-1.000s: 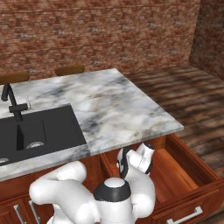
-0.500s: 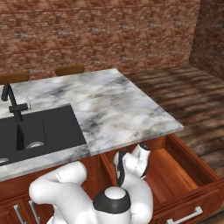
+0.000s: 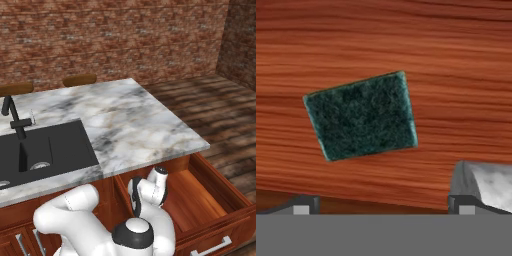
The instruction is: Restock the sink supplies by placing the sponge and soap dispenser on the counter and next to the sink. Make sure the soap dispenser is upright.
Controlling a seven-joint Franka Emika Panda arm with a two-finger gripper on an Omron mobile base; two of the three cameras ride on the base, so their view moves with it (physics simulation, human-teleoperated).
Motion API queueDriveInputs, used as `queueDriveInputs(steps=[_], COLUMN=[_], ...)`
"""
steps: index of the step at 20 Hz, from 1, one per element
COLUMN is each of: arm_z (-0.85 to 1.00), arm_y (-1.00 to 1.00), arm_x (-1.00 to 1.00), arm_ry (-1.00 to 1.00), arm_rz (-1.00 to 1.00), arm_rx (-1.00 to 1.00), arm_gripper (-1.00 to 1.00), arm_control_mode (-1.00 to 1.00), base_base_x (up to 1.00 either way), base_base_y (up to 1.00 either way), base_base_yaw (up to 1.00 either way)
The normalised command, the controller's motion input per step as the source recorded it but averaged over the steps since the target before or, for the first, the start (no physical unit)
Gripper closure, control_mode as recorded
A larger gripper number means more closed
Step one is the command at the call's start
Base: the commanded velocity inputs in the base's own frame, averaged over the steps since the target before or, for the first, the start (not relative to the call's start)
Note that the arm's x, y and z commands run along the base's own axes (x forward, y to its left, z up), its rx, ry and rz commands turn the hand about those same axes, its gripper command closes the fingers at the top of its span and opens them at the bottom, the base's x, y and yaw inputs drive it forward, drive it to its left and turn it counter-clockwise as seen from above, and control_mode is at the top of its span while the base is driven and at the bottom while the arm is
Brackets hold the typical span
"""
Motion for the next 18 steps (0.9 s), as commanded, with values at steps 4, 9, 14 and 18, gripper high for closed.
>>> queueDriveInputs(steps=[4,9,14,18], arm_z=[-0.10,-0.03,-0.11,-0.21], arm_y=[-0.04,-0.15,-0.29,-0.25], arm_x=[0.25,0.21,0.08,0.00], arm_ry=[0.00,0.00,0.00,0.00], arm_rz=[0.00,0.01,0.07,0.09], arm_rx=[-0.04,0.00,0.00,0.00], arm_gripper=[-1.00,-1.00,-1.00,-1.00], arm_control_mode=[-1.00,-1.00,-1.00,-1.00], base_base_x=[0.00,0.00,0.00,0.00], base_base_y=[0.00,0.00,0.00,0.00], base_base_yaw=[0.00,0.00,0.00,0.00])
